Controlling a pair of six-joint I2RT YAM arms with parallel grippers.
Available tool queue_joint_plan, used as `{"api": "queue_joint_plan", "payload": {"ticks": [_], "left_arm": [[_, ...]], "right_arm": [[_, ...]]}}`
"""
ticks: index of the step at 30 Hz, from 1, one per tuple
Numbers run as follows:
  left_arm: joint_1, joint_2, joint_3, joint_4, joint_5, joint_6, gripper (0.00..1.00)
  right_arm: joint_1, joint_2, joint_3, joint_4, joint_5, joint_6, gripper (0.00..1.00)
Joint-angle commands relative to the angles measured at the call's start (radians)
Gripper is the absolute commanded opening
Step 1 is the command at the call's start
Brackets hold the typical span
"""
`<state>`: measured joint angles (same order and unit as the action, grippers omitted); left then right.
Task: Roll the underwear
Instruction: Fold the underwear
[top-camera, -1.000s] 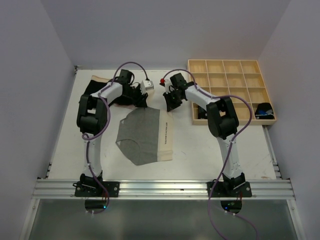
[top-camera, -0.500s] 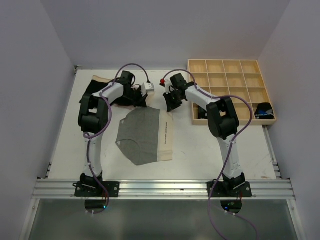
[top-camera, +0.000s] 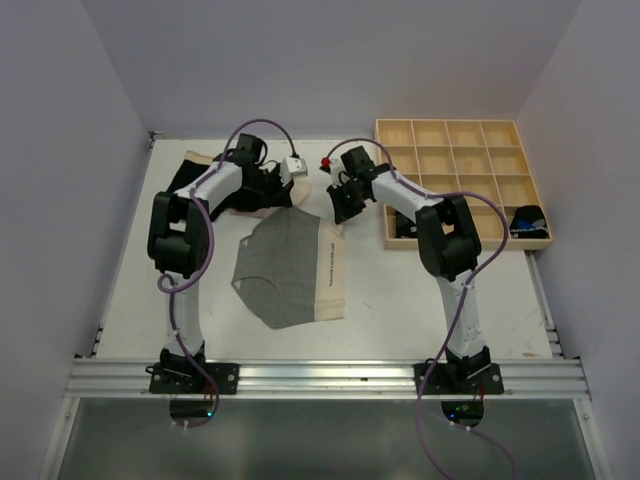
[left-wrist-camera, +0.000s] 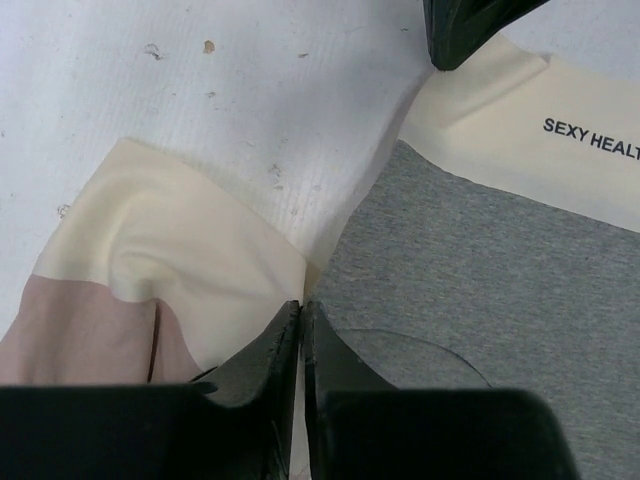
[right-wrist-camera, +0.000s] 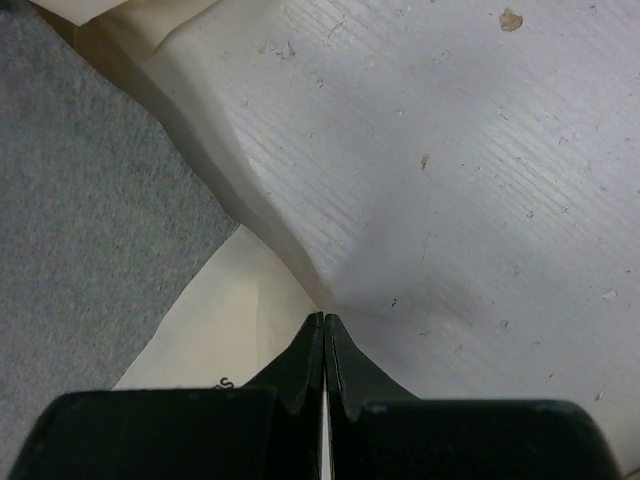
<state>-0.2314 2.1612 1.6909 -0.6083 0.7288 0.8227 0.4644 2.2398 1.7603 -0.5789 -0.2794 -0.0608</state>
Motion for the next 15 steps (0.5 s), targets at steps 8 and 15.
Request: {"api": "queue_joint_plan", "payload": {"ticks": [8,15], "left_arm": [[-0.005,-0.015,-0.004,0.016,0.008,-0.002,0.37],[-0.008,0.008,0.006,0.018,0.006,0.001,0.35]], "right_arm": [[0.000,-0.071,-0.013,0.004,0.002,0.001,0.00],[0.002,-0.110,-0.048,0.008,-0.009,-0.005,0.00]]}}
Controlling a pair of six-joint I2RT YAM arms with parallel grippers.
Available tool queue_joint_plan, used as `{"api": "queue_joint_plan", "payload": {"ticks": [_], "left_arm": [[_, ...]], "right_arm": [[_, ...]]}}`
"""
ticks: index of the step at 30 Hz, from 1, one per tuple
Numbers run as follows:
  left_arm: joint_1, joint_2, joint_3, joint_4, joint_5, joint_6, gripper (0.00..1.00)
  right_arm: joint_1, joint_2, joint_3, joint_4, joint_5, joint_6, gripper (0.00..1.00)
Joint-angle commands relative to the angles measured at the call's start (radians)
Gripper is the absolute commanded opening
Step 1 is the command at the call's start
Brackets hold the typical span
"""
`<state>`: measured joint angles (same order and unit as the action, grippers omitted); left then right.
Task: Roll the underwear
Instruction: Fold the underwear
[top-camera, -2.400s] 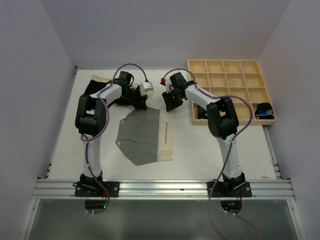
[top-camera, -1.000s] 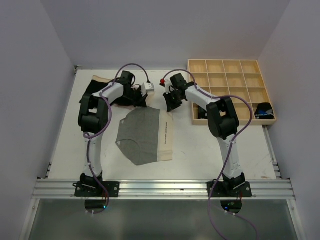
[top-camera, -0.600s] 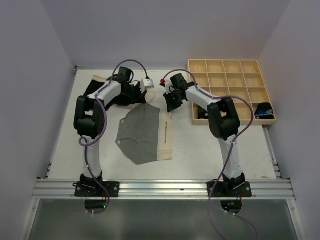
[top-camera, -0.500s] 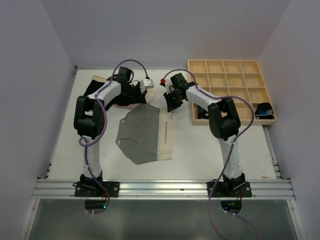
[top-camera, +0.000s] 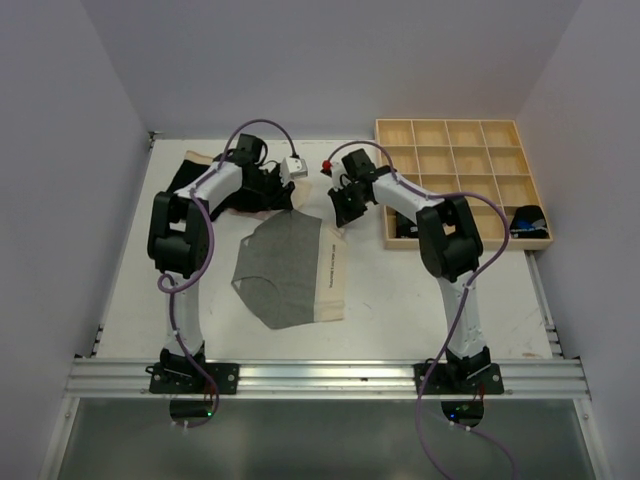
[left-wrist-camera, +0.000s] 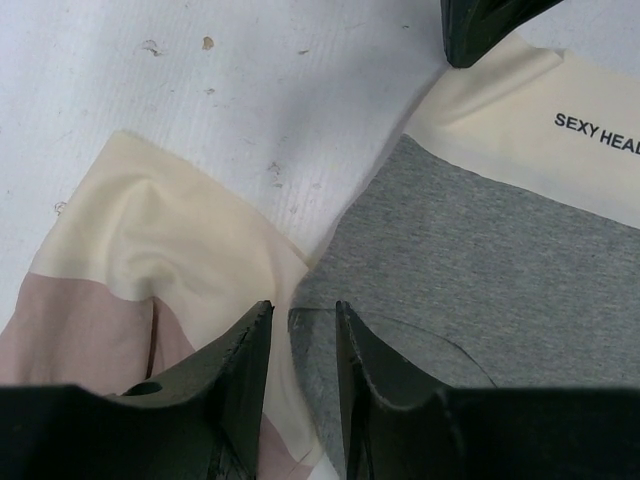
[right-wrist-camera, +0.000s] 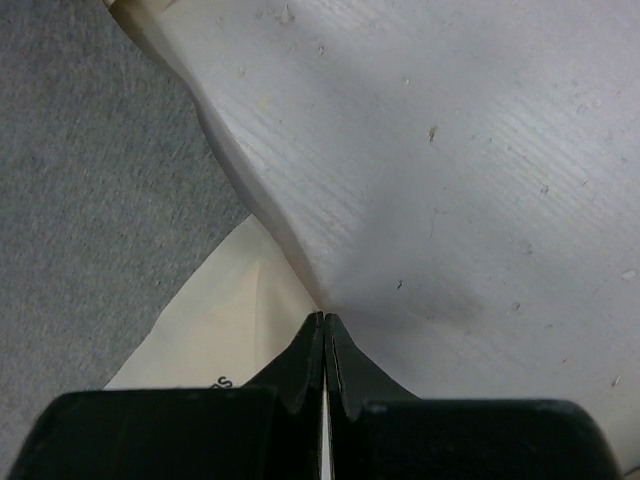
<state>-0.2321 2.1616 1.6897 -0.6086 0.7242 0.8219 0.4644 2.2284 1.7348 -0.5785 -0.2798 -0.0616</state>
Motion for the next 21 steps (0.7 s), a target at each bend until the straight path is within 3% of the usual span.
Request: {"api": "queue_joint_plan", "payload": {"ticks": [1,13,21], "left_arm": [[-0.009,0.012,0.010,0.017,0.009,0.002,0.35],[-0.019,0.044,0.027,-0.029,0.061,0.072,0.37],[-0.029,0.060,0.047,-0.034,0.083,0.095,0.28]], "right_arm": [[0.000,-0.107,-0.043,0.014,-0.010,-0.004,0.00],[0.013,-0.135,-0.107,0.026,-0.044,-0.018,0.00],[0.013,-0.147,-0.130,0.031,-0.039,-0.024,0.00]]}}
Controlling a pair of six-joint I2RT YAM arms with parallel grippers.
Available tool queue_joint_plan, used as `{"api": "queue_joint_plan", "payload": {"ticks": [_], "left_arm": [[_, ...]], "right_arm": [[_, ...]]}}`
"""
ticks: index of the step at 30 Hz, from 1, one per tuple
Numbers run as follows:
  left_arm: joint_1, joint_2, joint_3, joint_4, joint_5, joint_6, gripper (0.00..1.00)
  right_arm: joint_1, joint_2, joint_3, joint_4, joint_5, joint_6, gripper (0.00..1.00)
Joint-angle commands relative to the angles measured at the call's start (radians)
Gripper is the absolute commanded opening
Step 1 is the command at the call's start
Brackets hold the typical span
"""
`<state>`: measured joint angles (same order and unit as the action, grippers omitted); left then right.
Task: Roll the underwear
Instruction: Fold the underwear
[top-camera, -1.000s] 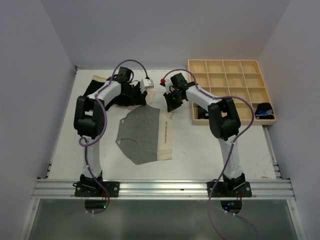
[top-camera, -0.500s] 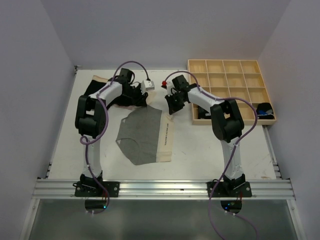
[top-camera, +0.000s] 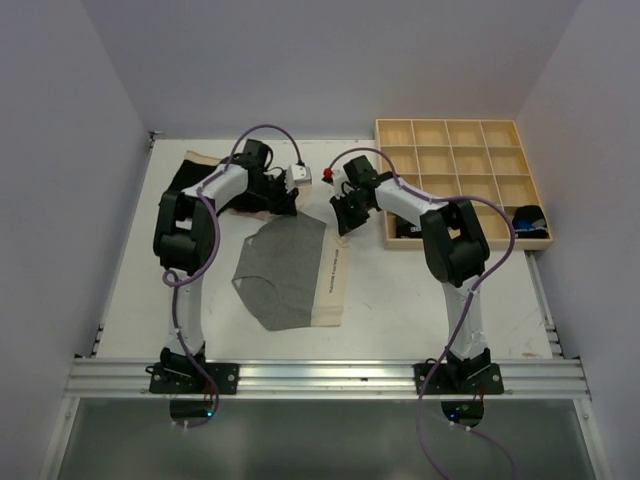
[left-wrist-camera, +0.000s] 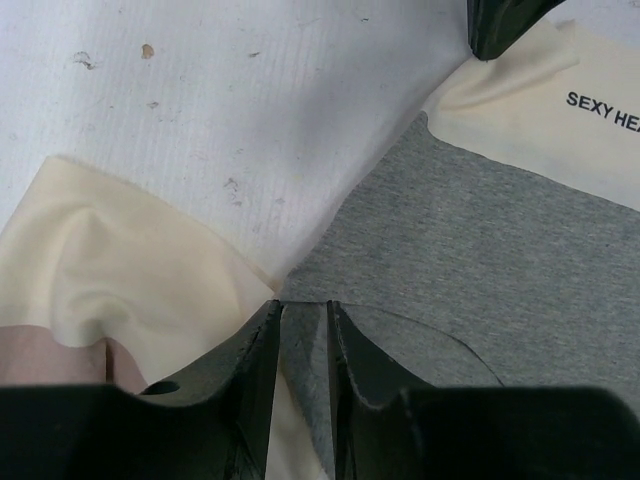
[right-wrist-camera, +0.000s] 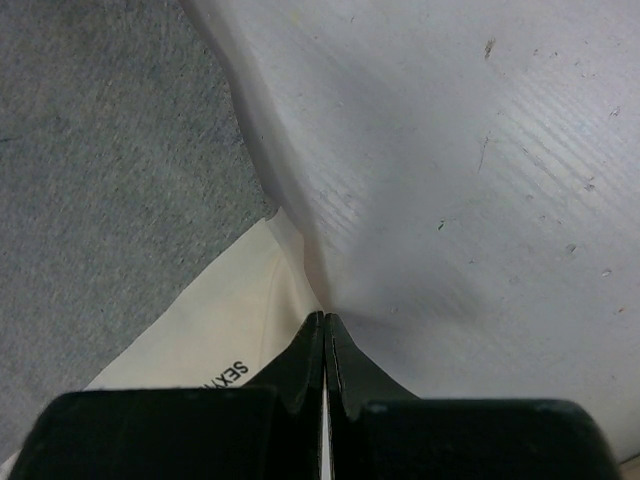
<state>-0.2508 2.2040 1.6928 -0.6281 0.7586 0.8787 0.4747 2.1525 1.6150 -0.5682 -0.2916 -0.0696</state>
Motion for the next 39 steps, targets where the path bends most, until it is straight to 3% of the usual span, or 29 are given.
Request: {"api": "queue_joint_plan", "payload": {"ticks": [1,21,26,31,39], "left_arm": [[-0.010,0.022,0.048,-0.024,0.050,0.048,0.28],[-0.025,0.022,0.028,0.053,0.064,0.056,0.42],[-0.028,0.069,0.099,-0.022,0.068,0.086,0.42],[-0.030,0.092,0.104,-0.094,0.061,0.138,0.39],[-0.024,0.077,0.062,-0.128,0.021,0.181,0.22]], "right_arm": [[0.002,-0.074,-0.012,0.021,-0.027,-0.016,0.00],[0.007,-0.080,-0.010,0.008,-0.038,-0.032,0.00],[0.008,-0.080,-0.007,0.005,-0.035,-0.033,0.00],[0.008,-0.079,-0.007,0.004,-0.032,-0.036,0.00],[0.008,-0.074,-0.003,-0.002,-0.026,-0.041,0.00]]}}
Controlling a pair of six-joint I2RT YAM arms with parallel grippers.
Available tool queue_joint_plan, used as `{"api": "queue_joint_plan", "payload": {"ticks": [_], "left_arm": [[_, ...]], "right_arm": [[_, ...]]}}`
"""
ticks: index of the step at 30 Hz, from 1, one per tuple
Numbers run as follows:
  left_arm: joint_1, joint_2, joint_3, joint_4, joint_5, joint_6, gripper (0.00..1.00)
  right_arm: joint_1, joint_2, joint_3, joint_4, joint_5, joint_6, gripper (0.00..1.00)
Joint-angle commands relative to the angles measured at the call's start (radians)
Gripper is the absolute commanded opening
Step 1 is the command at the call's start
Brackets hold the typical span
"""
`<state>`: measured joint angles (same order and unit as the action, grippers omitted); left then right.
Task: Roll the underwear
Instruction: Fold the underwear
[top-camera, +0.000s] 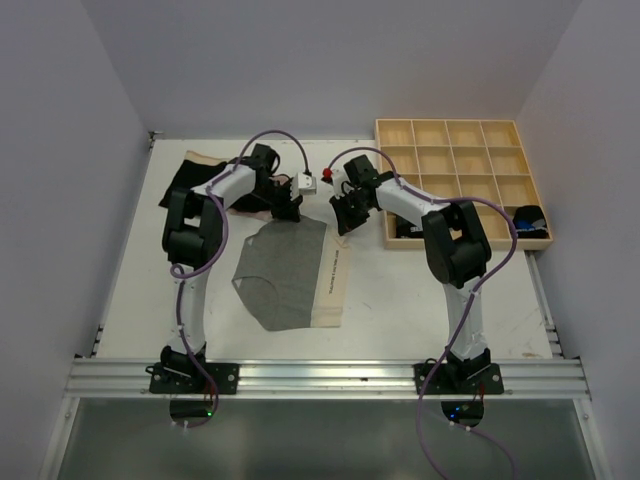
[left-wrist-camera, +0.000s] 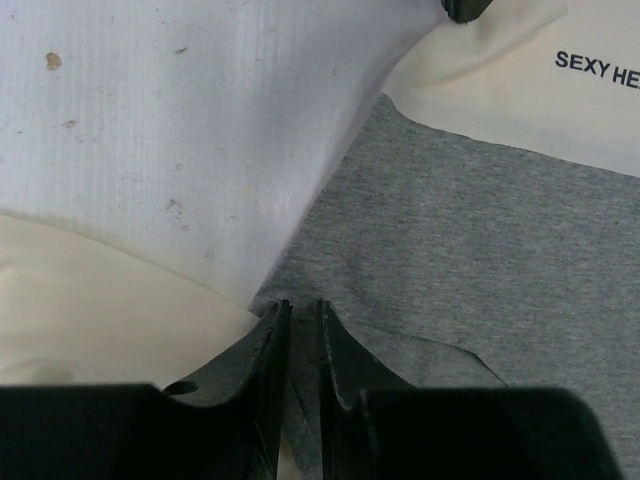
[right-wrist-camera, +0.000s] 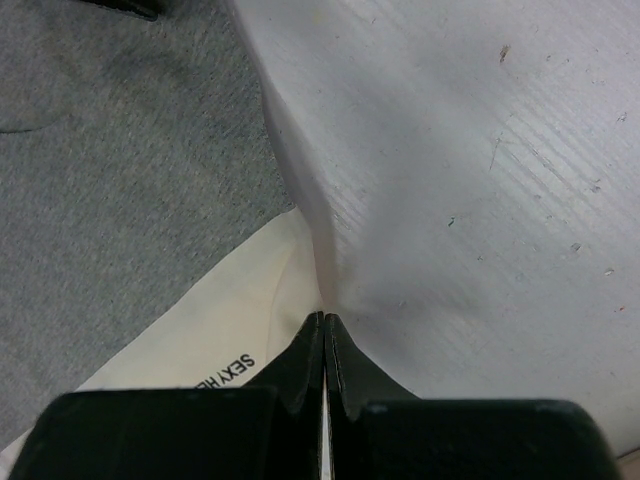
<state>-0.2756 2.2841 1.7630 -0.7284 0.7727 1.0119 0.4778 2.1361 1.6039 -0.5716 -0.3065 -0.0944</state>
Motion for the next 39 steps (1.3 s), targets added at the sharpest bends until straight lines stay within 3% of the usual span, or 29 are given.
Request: {"api": "queue_joint_plan", "payload": {"ticks": [1,10,18,22,27,39], "left_arm": [[0.001,-0.014,-0.014,-0.026,0.008,0.048,0.20],[0.010,-0.092,-0.036,0.064,0.002,-0.025,0.00],[0.007,-0.141,-0.037,0.046,0.008,0.014,0.00],[-0.030,-0.150,-0.065,0.004,-0.049,0.112,0.26],[-0.059,-0.112,-0.040,0.003,-0.039,0.152,0.42],[-0.109,0.018,0.076,0.061,-0.062,0.105,0.47]], "right_arm": [[0.005,-0.058,0.010,0.001,-0.008,-0.016,0.00],[0.005,-0.056,0.031,-0.004,0.018,-0.016,0.00],[0.005,-0.099,0.005,-0.008,0.023,-0.010,0.00],[0.005,-0.113,-0.019,-0.007,0.023,-0.007,0.00],[0.010,-0.125,-0.064,0.001,0.020,-0.002,0.00],[0.010,-0.157,-0.151,0.024,0.040,-0.008,0.00]]}}
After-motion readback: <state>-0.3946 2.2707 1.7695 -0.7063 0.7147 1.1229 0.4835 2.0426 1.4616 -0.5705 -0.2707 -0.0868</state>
